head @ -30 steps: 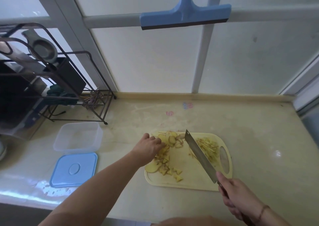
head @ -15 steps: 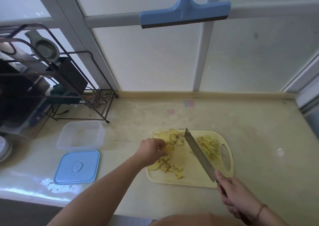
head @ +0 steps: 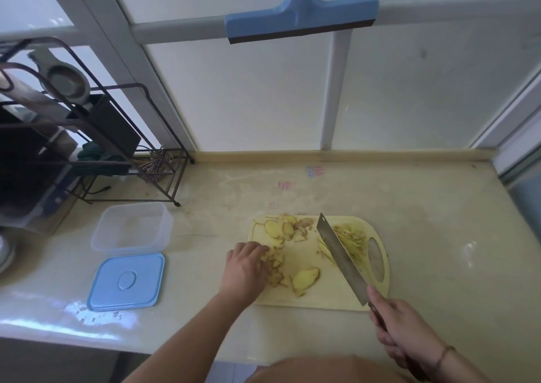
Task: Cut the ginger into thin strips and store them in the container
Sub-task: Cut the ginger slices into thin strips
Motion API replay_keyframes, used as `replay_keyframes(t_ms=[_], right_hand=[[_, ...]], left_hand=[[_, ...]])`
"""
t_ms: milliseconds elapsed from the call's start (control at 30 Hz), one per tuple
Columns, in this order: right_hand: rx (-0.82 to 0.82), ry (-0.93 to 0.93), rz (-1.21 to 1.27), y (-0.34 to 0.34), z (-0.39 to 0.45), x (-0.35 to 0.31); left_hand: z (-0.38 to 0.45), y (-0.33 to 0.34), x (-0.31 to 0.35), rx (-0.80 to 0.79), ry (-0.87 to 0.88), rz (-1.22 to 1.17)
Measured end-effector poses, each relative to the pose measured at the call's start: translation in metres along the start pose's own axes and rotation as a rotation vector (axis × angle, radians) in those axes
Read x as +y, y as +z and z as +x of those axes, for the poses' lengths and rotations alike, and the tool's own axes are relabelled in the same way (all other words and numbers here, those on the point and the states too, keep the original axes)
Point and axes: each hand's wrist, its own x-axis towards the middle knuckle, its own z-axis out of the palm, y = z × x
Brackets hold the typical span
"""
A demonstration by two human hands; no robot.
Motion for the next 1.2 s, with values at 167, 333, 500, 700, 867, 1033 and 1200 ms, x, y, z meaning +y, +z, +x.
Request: replay_keyframes(t_ms=[167, 333, 500, 700, 867, 1033, 1200], right_hand=[[-0.012, -0.009, -0.002, 0.003, 0.001, 0.0], [-0.026, -0.016, -0.001, 0.005, 0.0, -0.004], [-0.032, 0.001, 0.011, 0.005, -0.001, -0.003], [-0.032, 0.009, 0.018, 0.003, 0.0, -0.001], [-0.027, 0.009, 0.03, 0.001, -0.002, 0.0], [-0.015, -0.022, 0.021, -0.001, -0.004, 0.002], [-0.012, -0.029, 0.024, -0.001, -0.004, 0.003]], left_hand=[[-0.015, -0.014, -0.02, -0.219, -0.059, 0.101], [-0.006, -0.015, -0.008, -0.263, -0.228, 0.143], [-0.007, -0.02, -0.004, -0.341, -0.309, 0.103], [0.002, -0.029, 0.024, -0.278, -0.436, -0.422], [0.014, 0.004, 0.074, -0.32, -0.339, -0.39], [0.012, 0.021, 0.077, -0.262, -0.207, 0.013], [-0.007, 0.024, 0.064, -0.235, -0.134, 0.107]])
